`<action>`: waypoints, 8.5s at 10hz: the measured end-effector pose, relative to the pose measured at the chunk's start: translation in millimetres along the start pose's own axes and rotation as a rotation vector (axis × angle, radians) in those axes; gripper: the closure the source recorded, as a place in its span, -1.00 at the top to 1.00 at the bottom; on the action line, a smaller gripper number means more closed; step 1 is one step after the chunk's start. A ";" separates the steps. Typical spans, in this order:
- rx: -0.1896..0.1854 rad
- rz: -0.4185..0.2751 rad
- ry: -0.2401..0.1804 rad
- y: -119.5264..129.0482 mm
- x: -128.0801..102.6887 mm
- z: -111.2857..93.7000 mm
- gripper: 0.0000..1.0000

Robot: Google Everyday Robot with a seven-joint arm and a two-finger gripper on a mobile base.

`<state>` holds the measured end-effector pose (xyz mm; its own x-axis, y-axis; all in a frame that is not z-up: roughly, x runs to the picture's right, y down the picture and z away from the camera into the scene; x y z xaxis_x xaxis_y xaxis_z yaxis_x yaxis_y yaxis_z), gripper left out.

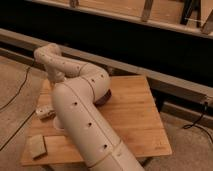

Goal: Drag the pepper across the table

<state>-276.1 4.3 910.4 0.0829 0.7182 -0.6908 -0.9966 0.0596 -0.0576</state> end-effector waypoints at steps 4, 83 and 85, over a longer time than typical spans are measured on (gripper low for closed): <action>-0.009 -0.055 -0.008 -2.6 -3.3 2.7 0.30; 0.030 -0.355 -0.097 122.8 6.3 58.5 -0.54; 0.039 -0.395 -0.093 129.6 13.0 60.7 -0.54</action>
<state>-404.2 63.4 937.6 0.4605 0.6941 -0.5533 -0.8876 0.3683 -0.2766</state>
